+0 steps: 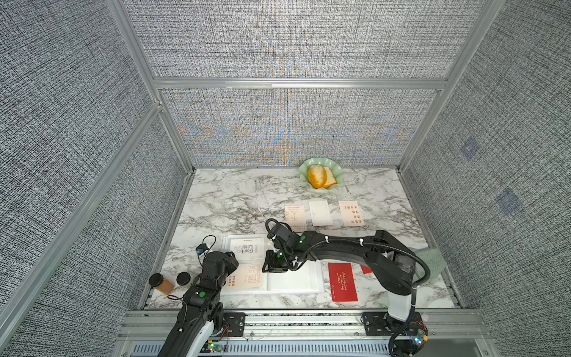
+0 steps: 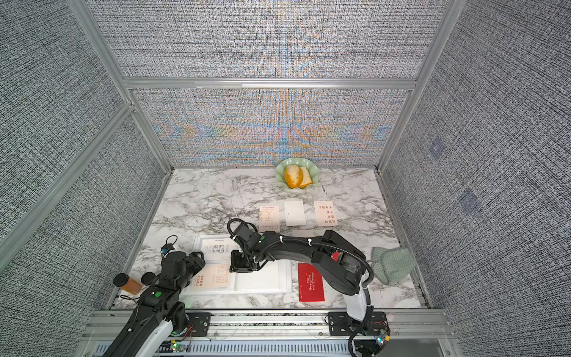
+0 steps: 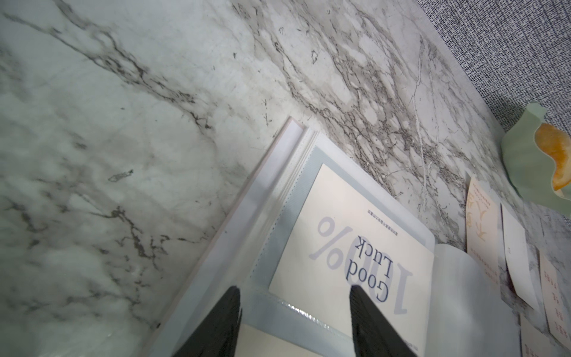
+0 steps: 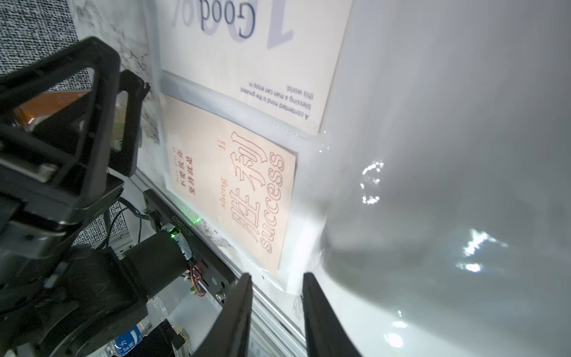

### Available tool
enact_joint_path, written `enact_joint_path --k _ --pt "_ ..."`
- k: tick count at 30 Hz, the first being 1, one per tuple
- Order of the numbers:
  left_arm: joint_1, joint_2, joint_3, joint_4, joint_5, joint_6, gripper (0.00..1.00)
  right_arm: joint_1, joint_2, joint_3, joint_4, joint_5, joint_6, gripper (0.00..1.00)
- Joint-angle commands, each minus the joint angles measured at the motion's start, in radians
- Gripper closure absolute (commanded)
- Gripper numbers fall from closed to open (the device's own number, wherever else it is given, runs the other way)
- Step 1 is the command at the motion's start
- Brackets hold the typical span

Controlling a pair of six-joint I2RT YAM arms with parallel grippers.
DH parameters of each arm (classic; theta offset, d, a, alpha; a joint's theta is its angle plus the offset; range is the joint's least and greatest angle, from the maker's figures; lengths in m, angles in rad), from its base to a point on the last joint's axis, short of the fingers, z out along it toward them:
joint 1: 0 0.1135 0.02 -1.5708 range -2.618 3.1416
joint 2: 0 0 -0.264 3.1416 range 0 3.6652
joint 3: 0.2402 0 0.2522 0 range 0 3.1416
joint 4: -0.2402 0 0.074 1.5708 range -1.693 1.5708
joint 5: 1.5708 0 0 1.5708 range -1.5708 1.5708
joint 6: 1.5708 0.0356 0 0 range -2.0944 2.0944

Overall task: Place the photos into the photo albums
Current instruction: Insert the photo into the photo album, then turn the page of the photo album at the center of the board.

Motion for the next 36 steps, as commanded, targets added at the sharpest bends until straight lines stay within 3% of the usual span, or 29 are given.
enact_joint_path --k 1,5,13,20,31,36 --pt "-0.001 0.004 0.026 0.006 0.006 0.024 0.4 -0.013 -0.037 0.005 -0.062 0.064 -0.046 0.68" --pt "-0.002 0.033 0.072 0.018 0.015 0.056 0.38 -0.052 -0.08 -0.003 -0.095 0.102 -0.073 0.62" --pt "-0.002 0.175 0.224 0.053 0.057 0.157 0.3 -0.14 -0.143 0.006 -0.174 0.158 -0.137 0.35" --pt "-0.021 0.338 0.279 0.158 0.222 0.215 0.3 -0.23 -0.163 -0.061 -0.207 0.204 -0.184 0.32" --pt "-0.298 0.648 0.376 0.348 0.348 0.275 0.33 -0.295 -0.287 -0.227 -0.185 0.27 -0.192 0.32" --pt "-0.402 0.814 0.471 0.333 0.368 0.301 0.33 -0.314 -0.351 -0.301 -0.169 0.291 -0.186 0.32"
